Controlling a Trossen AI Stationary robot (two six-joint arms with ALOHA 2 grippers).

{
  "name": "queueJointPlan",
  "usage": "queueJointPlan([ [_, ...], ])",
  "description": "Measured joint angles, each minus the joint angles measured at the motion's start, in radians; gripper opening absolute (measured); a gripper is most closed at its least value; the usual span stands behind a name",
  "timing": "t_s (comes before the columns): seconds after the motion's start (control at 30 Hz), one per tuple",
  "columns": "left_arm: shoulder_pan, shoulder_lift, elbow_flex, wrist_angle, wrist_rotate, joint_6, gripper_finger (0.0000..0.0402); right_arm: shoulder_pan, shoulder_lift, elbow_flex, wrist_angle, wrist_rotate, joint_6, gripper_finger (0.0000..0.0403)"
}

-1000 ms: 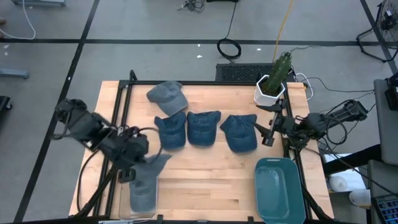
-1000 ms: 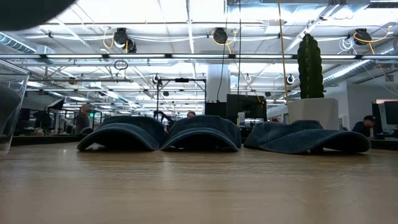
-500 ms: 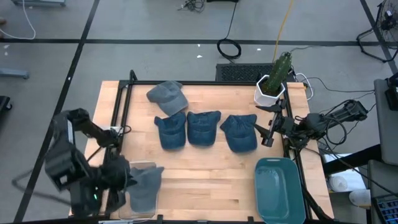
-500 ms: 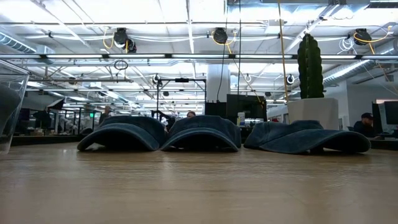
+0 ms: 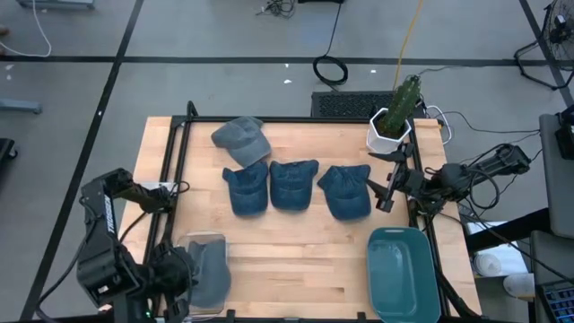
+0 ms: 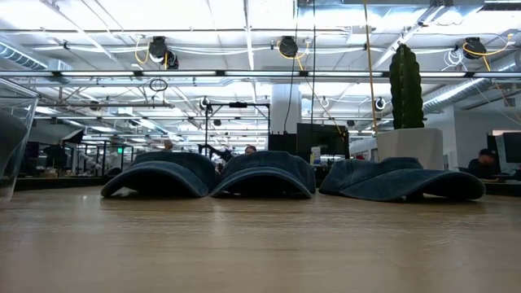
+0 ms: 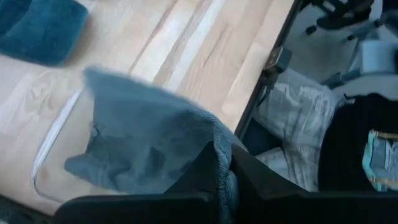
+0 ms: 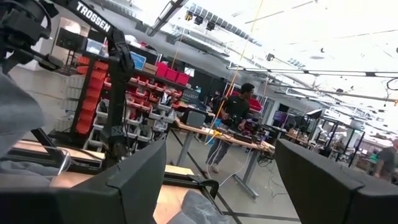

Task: Pick & Place hat
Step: Put the right gray cap into the transparent bin

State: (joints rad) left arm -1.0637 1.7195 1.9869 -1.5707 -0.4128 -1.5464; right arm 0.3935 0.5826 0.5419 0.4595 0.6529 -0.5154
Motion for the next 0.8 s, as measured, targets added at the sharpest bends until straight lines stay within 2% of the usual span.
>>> queueJointPlan([
  [0.33, -0.005, 0.000, 0.000, 0.000, 0.147, 0.005, 0.0018, 0.000, 0.007, 0.000, 0.001, 0.000, -0.059, 0.0289],
  [0.57, 0.001, 0.000, 0.000, 0.000, 0.159, -0.030, 0.0018, 0.000, 0.007, 0.000, 0.021, 0.000, -0.102, 0.0288],
  [0.8, 0.035, 0.000, 0.000, 0.000, 0.181, 0.030, 0.0018, 0.000, 0.007, 0.000, 0.030, 0.000, -0.110, 0.0287],
])
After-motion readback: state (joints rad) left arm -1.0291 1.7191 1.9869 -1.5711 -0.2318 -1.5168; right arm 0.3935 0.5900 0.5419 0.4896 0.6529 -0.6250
